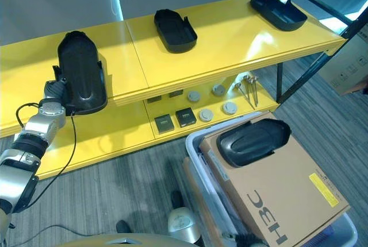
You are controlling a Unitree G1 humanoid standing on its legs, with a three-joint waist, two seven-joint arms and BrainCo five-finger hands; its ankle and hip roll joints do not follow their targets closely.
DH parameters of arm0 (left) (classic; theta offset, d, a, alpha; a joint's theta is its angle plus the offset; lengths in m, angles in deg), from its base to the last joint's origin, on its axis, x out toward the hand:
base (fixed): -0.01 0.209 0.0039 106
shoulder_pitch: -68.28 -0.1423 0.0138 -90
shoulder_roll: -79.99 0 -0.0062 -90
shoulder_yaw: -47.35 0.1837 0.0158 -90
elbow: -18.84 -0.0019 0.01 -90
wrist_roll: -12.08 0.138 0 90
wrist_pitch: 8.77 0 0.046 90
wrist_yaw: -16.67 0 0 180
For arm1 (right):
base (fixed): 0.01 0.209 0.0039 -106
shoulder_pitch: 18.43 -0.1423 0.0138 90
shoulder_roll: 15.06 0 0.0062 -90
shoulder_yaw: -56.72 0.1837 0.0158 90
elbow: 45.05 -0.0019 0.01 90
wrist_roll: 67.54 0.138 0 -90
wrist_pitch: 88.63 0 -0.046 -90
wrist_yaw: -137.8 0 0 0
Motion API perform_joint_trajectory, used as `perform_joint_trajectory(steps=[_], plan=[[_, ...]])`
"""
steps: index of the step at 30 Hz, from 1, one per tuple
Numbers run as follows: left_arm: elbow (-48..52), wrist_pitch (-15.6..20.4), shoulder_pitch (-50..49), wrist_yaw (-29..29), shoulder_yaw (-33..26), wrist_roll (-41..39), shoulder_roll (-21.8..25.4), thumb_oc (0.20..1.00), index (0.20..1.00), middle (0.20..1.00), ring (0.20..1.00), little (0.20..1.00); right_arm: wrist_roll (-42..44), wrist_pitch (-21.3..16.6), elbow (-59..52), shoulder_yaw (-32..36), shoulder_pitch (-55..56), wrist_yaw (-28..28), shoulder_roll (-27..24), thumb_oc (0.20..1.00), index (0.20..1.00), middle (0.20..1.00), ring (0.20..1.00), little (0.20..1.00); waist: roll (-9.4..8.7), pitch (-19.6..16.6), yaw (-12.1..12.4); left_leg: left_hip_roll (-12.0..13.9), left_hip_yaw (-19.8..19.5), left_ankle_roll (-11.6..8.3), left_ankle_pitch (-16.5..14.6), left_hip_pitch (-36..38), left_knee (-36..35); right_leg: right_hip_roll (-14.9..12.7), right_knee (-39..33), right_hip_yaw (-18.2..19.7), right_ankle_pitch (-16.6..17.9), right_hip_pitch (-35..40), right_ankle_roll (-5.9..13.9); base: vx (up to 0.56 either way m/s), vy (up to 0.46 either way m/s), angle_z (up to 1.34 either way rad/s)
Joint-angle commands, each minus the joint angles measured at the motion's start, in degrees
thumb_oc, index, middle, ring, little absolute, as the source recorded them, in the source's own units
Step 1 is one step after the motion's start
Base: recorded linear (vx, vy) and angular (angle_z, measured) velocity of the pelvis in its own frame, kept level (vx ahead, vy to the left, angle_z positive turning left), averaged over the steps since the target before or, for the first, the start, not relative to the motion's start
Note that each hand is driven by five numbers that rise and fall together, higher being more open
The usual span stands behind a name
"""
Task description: Move parts from the plastic box to the shelf.
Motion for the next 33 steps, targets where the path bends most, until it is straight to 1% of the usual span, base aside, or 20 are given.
perform_joint_trajectory(steps=[1, 2, 3, 6, 9, 10, 15, 19, 20, 24, 25, 31, 33], plan=[[-2.14, 2.42, 8.6, -2.05, -1.0, -0.67, 4.38, 0.2, 0.2, 0.2, 0.2, 0.2, -1.08, -0.97, 1.9, -2.31, -0.34, 1.37, 0.46, 1.0, 1.0, 1.0, 1.0, 1.0, 1.05, 0.37, -0.45, 1.75, -0.96, 0.44, 0.69, -0.89, 1.67, 2.85, 5.49, 0.49, -2.52, -2.01, 0.84, 0.03, 0.096, -0.14], [-3.68, 1.73, 9.73, -2.11, -0.59, -2.25, 4.61, 0.2, 0.2, 0.2, 0.2, 0.2, -1.14, -1.37, 2.06, -2.66, -0.44, 1.35, 0.31, 1.0, 1.0, 1.0, 1.0, 1.0, 0.95, 0.95, -0.86, 1.43, -0.83, 0.66, 0.32, -1.07, 2.03, 2.71, 5.87, 0.97, -2.53, -2.39, 0.98, 0.03, 0.06, -0.13], [-4.82, 1.39, 10.45, -2.61, -0.45, -2.11, 4.52, 0.2, 0.2, 0.2, 0.2, 0.2, -1.18, -1.82, 2.16, -2.77, -0.47, 1.39, 0.27, 1.0, 1.0, 1.0, 1.0, 1.0, 0.84, 1.48, -1.12, 1.16, -0.79, 0.89, -0.05, -1.32, 2.45, 2.63, 6.22, 1.33, -2.59, -2.7, 1.06, 0.03, 0.059, -0.1], [-6.67, 1.8, 11.59, -2.95, 0.25, -2.41, 4.8, 0.2, 0.2, 0.2, 0.2, 0.2, -0.75, -2.37, 2.12, -3.19, -0.71, 1.64, 0.19, 1.0, 1.0, 1.0, 1.0, 1.0, 0.53, 2.33, -1.42, 0.93, -0.79, 1.18, -0.54, -2.0, 3.22, 2.52, 7.03, 1.7, -2.78, -3.5, 1.15, 0.0, 0.013, -0.13], [-9.69, 2.78, 14.44, -4.65, 0.84, -4.22, 4.64, 0.2, 0.2, 0.2, 0.2, 0.2, 0.94, -3.01, 2.13, -4.22, -1.67, 1.75, 0.23, 1.0, 1.0, 1.0, 1.0, 1.0, -0.15, 4.08, -1.82, 0.7, -0.69, 1.48, -1.16, -3.69, 4.57, 2.48, 8.13, 2.2, -3.11, -5.09, 1.06, -0.04, -0.01, -0.08], [-10.79, 3.35, 15.57, -5.06, 1.0, -3.93, 4.72, 0.2, 0.2, 0.2, 0.2, 0.2, 1.62, -3.35, 2.17, -4.63, -1.97, 1.65, 0.24, 1.0, 1.0, 1.0, 1.0, 1.0, -0.37, 4.78, -1.97, 0.73, -0.61, 1.52, -1.31, -4.33, 5.05, 2.47, 8.48, 2.32, -3.24, -5.63, 0.97, -0.05, -0.014, -0.06], [-14.61, 3.86, 20.23, -7.45, 2.6, -4.66, 5.27, 0.2, 0.2, 0.2, 0.2, 0.2, 3.44, -4.75, 3.13, -6.01, -3.33, 1.64, 0.17, 1.0, 1.0, 1.0, 1.0, 1.0, -1.1, 7.51, -2.47, 1.18, -0.63, 1.49, -1.51, -7.61, 7.38, 2.79, 10.51, 2.77, -3.62, -8.74, 0.39, -0.05, -0.013, -0.04], [-16.64, 3.68, 23.09, -8.69, 3.71, -4.35, 6.24, 0.2, 0.2, 0.2, 0.2, 0.2, 4.21, -5.8, 4.0, -6.5, -3.97, 1.92, 0.15, 1.0, 1.0, 1.0, 1.0, 1.0, -1.55, 9.09, -2.6, 1.75, -0.85, 1.42, -1.59, -9.81, 8.9, 2.97, 11.62, 2.78, -3.88, -10.65, -0.2, 0.0, -0.009, -0.1], [-17.12, 3.6, 23.62, -8.56, 4.08, -4.39, 6.37, 0.2, 0.2, 0.2, 0.2, 0.2, 4.34, -6.02, 4.14, -6.5, -3.97, 1.9, 0.13, 1.0, 1.0, 1.0, 1.0, 1.0, -1.37, 9.24, -2.68, 1.57, -1.65, 1.12, -2.99, -9.61, 9.04, 2.87, 11.93, 2.83, -5.28, -10.39, 0.1, 0.07, 0.022, -0.1], [-18.73, 2.19, 25.76, -8.22, 5.34, -3.35, 7.61, 0.2, 0.2, 0.2, 0.2, 0.2, 4.63, -6.72, 4.45, -6.8, -4.12, 2.17, -0.08, 1.0, 1.0, 1.0, 1.0, 1.0, -1.62, 9.99, -2.69, 2.11, -1.72, 0.95, -2.81, -10.96, 9.73, 3.0, 12.25, 2.71, -5.35, -11.38, -0.28, 0.02, -0.002, -0.02], [-18.91, 0.93, 26.5, -8.33, 5.82, -1.97, 8.12, 0.2, 0.2, 0.2, 0.2, 0.2, 4.56, -6.86, 4.33, -6.78, -4.09, 2.27, -0.19, 1.0, 1.0, 1.0, 1.0, 1.0, -1.66, 10.22, -2.67, 2.24, -1.75, 0.91, -2.78, -11.1, 9.78, 3.05, 12.19, 2.66, -5.36, -11.42, -0.36, -0.01, -0.024, -0.03], [-20.94, -1.24, 27.87, -7.45, 7.31, 0.63, 9.34, 0.2, 0.2, 0.2, 0.2, 0.2, 5.43, -6.72, 3.85, -6.89, -4.2, 2.47, -0.57, 1.0, 1.0, 1.0, 1.0, 1.0, -1.93, 10.66, -2.56, 2.58, -1.72, 0.79, -2.68, -11.36, 10.28, 3.04, 12.08, 2.52, -5.3, -11.19, -0.61, 0.0, 0.0, 0.0], [-21.54, -2.26, 28.07, -6.08, 7.68, 0.63, 9.94, 0.2, 0.2, 0.2, 0.2, 0.2, 5.39, -6.3, 3.47, -6.8, -4.11, 2.39, -0.67, 1.0, 1.0, 1.0, 1.0, 1.0, -1.91, 10.66, -2.53, 2.63, -1.69, 0.8, -2.73, -11.39, 10.5, 3.02, 12.1, 2.52, -5.35, -11.1, -0.65, 0.02, -0.007, 0.0]])
